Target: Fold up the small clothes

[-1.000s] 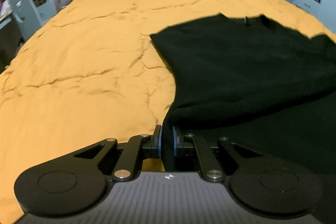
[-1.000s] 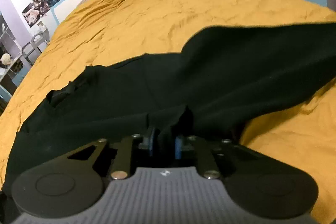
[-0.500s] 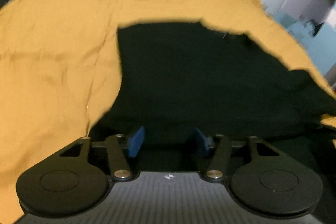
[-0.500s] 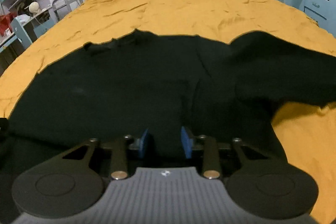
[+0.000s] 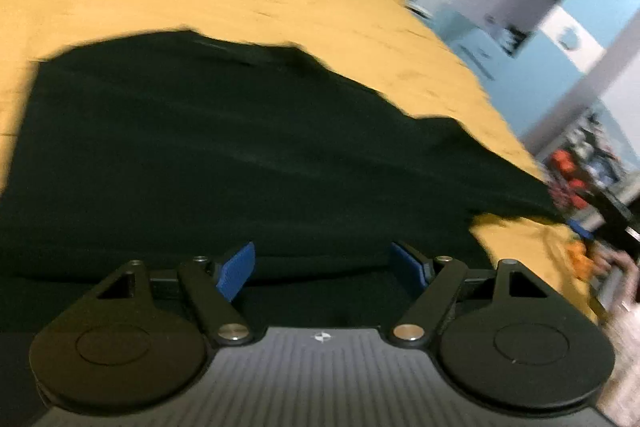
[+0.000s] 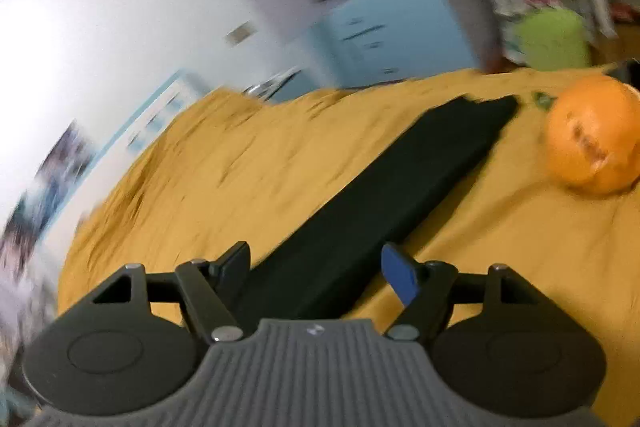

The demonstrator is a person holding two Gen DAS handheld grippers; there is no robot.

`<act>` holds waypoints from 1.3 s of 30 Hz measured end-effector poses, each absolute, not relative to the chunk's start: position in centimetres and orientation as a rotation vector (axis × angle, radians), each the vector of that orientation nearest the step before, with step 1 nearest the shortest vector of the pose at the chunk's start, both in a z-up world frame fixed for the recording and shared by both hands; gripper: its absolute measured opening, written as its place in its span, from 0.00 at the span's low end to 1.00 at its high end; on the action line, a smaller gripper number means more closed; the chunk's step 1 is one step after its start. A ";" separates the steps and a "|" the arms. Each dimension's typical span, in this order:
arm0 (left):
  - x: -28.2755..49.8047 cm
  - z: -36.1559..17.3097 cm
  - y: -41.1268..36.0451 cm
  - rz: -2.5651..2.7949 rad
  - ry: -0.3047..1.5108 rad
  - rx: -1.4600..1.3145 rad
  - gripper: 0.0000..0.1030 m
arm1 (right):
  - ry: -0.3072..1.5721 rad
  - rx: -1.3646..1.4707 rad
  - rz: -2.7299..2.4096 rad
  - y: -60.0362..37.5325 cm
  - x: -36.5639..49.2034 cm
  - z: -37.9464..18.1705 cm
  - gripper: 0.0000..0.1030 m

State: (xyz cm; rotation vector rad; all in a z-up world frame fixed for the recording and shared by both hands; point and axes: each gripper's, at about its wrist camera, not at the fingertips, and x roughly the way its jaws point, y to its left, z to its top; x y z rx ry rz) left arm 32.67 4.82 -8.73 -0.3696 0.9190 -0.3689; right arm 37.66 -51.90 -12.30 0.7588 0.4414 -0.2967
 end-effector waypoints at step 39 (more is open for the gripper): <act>29.0 -9.5 8.7 -0.310 0.761 -0.475 0.88 | 0.242 0.594 0.003 -37.2 44.8 -1.3 0.05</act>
